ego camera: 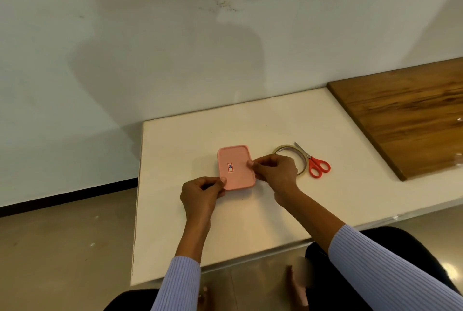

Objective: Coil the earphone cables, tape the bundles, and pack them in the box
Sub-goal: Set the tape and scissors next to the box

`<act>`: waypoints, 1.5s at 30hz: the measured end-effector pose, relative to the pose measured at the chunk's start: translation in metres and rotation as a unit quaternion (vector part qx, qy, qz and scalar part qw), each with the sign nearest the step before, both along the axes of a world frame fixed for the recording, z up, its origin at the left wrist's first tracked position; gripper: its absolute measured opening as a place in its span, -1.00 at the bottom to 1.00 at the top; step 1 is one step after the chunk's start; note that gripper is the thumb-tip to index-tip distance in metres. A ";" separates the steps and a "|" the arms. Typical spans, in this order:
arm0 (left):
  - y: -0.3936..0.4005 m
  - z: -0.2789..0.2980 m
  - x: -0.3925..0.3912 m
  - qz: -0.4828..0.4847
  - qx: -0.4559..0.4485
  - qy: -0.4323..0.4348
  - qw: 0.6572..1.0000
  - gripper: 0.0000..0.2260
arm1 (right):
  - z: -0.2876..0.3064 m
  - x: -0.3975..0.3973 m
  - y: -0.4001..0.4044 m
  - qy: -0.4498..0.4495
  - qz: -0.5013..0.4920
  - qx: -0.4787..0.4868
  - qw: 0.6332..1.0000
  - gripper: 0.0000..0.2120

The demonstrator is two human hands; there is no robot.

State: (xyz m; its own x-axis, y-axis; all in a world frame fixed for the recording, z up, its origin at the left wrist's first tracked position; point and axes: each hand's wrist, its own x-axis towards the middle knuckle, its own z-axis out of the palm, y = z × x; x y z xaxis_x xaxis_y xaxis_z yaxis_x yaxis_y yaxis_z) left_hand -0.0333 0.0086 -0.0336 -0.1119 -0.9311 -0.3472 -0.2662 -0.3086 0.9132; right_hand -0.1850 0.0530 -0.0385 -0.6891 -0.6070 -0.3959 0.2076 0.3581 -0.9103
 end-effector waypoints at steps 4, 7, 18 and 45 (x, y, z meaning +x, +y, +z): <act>0.000 0.000 -0.008 -0.002 -0.063 -0.059 0.996 -0.86 | -0.003 0.002 -0.002 0.132 0.017 0.002 0.991 -0.89; 0.006 0.001 -0.009 -0.045 -0.148 -0.190 0.970 -0.77 | -0.003 -0.006 0.013 0.271 0.061 0.054 0.959 -0.80; 0.012 -0.006 -0.024 -0.358 -0.306 -0.337 0.815 -0.53 | -0.029 -0.020 0.034 0.508 0.231 0.188 0.808 -0.78; 0.042 -0.034 -0.068 -0.319 -0.466 -0.314 0.763 -0.47 | -0.022 -0.056 0.025 0.471 0.165 0.126 0.858 -0.73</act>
State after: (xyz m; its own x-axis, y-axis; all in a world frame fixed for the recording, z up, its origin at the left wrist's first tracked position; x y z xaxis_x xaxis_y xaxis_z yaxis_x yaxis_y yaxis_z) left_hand -0.1013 0.0508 -0.0674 -0.7293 -0.6327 0.2602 -0.5670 0.7718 0.2878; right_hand -0.2414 0.0782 -0.0603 -0.5832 -0.8068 0.0946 -0.7268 0.4662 -0.5043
